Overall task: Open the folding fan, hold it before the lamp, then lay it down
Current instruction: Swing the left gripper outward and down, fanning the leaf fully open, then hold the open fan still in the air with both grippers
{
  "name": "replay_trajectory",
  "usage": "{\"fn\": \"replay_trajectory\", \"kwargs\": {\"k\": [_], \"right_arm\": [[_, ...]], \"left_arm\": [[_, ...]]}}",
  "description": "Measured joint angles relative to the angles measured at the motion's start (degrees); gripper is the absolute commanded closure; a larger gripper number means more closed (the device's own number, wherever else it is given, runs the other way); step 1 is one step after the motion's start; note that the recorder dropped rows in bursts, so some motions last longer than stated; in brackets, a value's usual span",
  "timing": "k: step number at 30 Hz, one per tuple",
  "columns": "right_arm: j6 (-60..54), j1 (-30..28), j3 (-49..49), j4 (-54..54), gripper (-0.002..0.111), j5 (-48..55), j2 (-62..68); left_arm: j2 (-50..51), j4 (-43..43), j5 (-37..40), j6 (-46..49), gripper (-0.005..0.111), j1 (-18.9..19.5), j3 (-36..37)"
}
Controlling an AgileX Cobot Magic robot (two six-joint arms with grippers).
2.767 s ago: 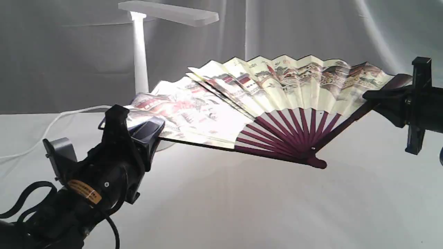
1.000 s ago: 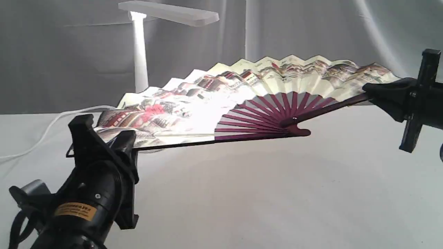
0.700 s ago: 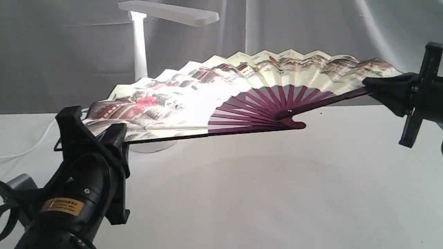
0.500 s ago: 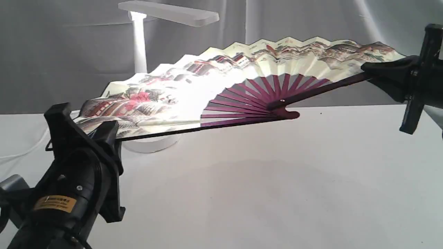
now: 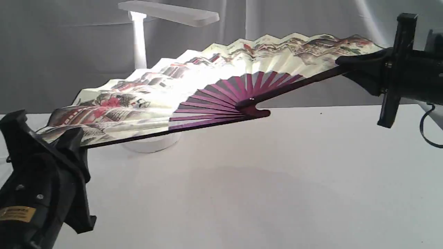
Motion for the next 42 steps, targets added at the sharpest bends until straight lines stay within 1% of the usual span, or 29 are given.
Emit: {"fn": "replay_trajectory", "kwargs": {"k": [5,11,18,22,25,29,31,35,42], "right_arm": [[0.88,2.0,-0.5,0.0,0.108,-0.1,-0.46],[1.35,4.31,-0.66,0.0,0.108,-0.77,-0.76],[2.4,4.76,-0.66,0.0,0.108,-0.77,-0.76],[2.61,5.0,-0.66,0.0,0.108,-0.87,-0.76],[2.61,5.57,-0.66,0.0,0.108,-1.39,-0.76],[3.11,5.87,-1.25,0.0,0.108,-1.38,-0.76],[3.24,6.05,-2.66,0.0,0.108,-1.25,-0.76],[3.49,6.05,-5.44,-0.23,0.108,-0.1,-0.76],[4.92,6.05,-5.96,-1.01,0.108,-0.05,-0.85]], "left_arm": [[-3.65,-2.17,0.0,2.82,0.107,0.0,0.8],[-7.58,-6.14,0.0,8.74,0.107,0.0,1.06],[-9.91,-7.72,0.49,13.8,0.107,0.0,1.06],[-10.04,-8.07,0.49,14.14,0.107,0.15,1.06],[-10.04,-6.18,0.49,14.26,0.107,2.09,1.06],[-10.04,0.4,0.74,14.26,0.107,6.42,1.06],[-10.04,1.8,0.74,13.82,0.107,7.59,1.06],[-10.04,2.74,0.74,12.79,0.107,8.19,1.06],[-10.04,2.86,0.74,12.34,0.107,8.34,1.06]]}}
